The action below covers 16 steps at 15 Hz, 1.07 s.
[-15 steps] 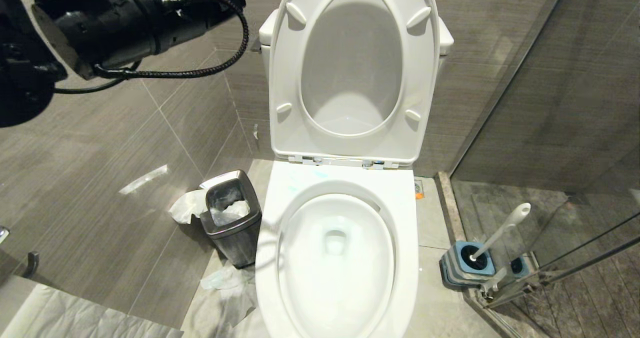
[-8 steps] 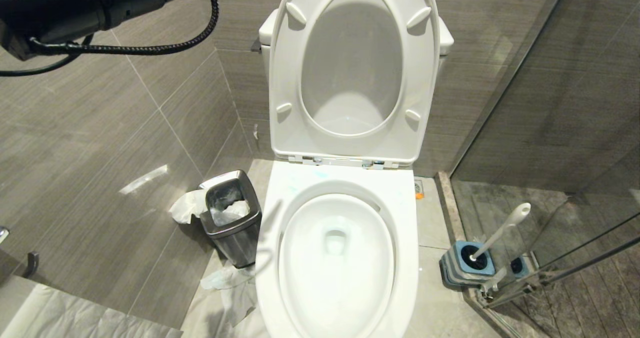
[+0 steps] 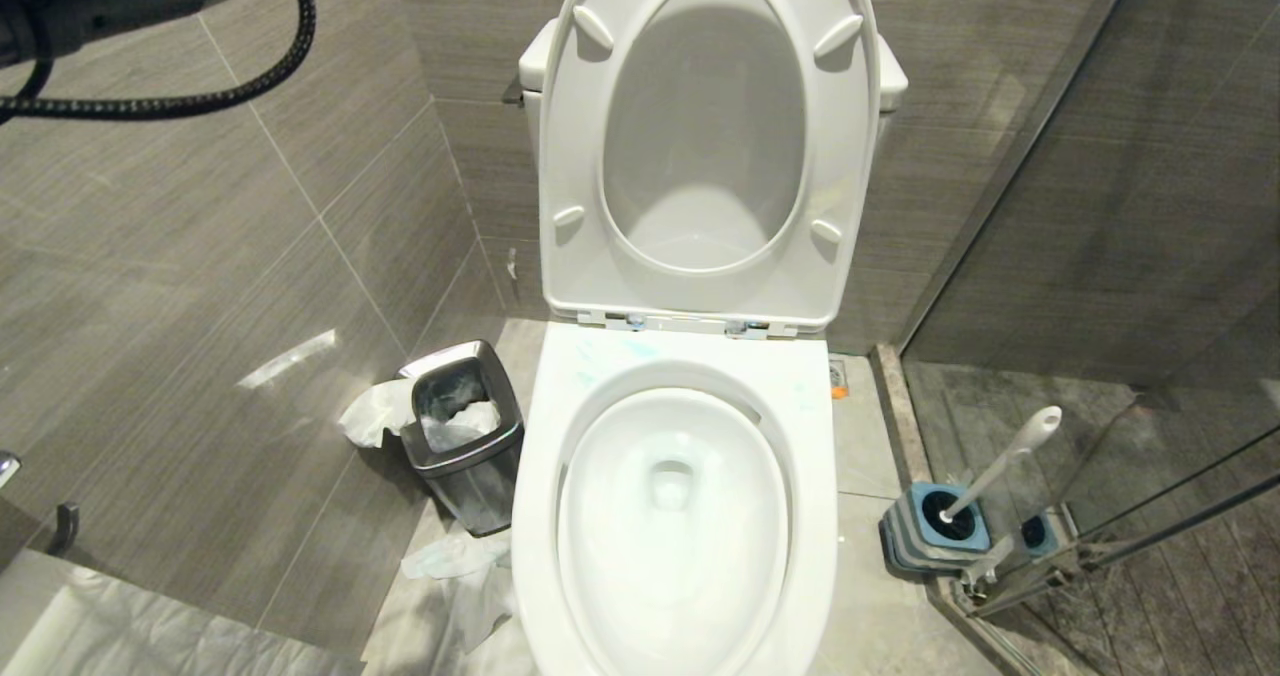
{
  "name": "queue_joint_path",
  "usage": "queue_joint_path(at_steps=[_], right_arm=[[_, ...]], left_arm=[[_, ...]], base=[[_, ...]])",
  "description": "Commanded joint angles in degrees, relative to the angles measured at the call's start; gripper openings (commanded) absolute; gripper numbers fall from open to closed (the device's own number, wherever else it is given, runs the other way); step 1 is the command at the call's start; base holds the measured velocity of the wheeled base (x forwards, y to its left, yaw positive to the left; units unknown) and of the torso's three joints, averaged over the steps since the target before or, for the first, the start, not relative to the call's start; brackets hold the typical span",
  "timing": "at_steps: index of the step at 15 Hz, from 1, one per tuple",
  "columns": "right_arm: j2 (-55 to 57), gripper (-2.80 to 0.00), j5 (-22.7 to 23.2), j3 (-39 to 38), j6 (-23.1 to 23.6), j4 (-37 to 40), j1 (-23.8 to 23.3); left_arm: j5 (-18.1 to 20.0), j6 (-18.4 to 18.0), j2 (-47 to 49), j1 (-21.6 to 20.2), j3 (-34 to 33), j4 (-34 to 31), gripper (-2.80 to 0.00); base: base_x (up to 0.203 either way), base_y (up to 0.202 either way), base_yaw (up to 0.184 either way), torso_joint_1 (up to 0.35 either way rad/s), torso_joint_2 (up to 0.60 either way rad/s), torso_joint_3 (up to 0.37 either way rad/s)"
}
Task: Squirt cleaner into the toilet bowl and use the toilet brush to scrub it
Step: Pour in the cleaning agent
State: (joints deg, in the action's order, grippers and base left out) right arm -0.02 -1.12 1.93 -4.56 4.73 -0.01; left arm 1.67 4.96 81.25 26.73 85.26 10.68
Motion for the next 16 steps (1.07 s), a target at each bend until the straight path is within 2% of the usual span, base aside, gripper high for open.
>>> queue_joint_path(at_steps=[1,4,7,10,16], right_arm=[[0.0,-2.8,0.0,0.0,0.0,0.0,0.0],[0.0,-2.8,0.0,0.0,0.0,0.0,0.0],[0.0,-2.8,0.0,0.0,0.0,0.0,0.0],[0.0,-2.8,0.0,0.0,0.0,0.0,0.0],[0.0,-2.8,0.0,0.0,0.0,0.0,0.0]], left_arm=[[0.0,0.1,-5.5,-0.7,-4.5,-0.9,-2.8],[0.0,0.1,-10.2,-4.5,-6.3,-4.0,-2.8],[-0.1,0.1,-15.7,-6.3,-9.1,-5.2,-2.8],[0.9,-0.1,-22.0,-11.3,-13.1,-6.6,-2.8],[3.4,-2.7,-37.0,-16.2,-27.5,-7.2,-2.8]], base=[[0.0,0.0,0.0,0.0,0.0,0.0],[0.0,0.0,0.0,0.0,0.0,0.0],[0.0,0.0,0.0,0.0,0.0,0.0],[0.0,0.0,0.0,0.0,0.0,0.0],[0.0,0.0,0.0,0.0,0.0,0.0]])
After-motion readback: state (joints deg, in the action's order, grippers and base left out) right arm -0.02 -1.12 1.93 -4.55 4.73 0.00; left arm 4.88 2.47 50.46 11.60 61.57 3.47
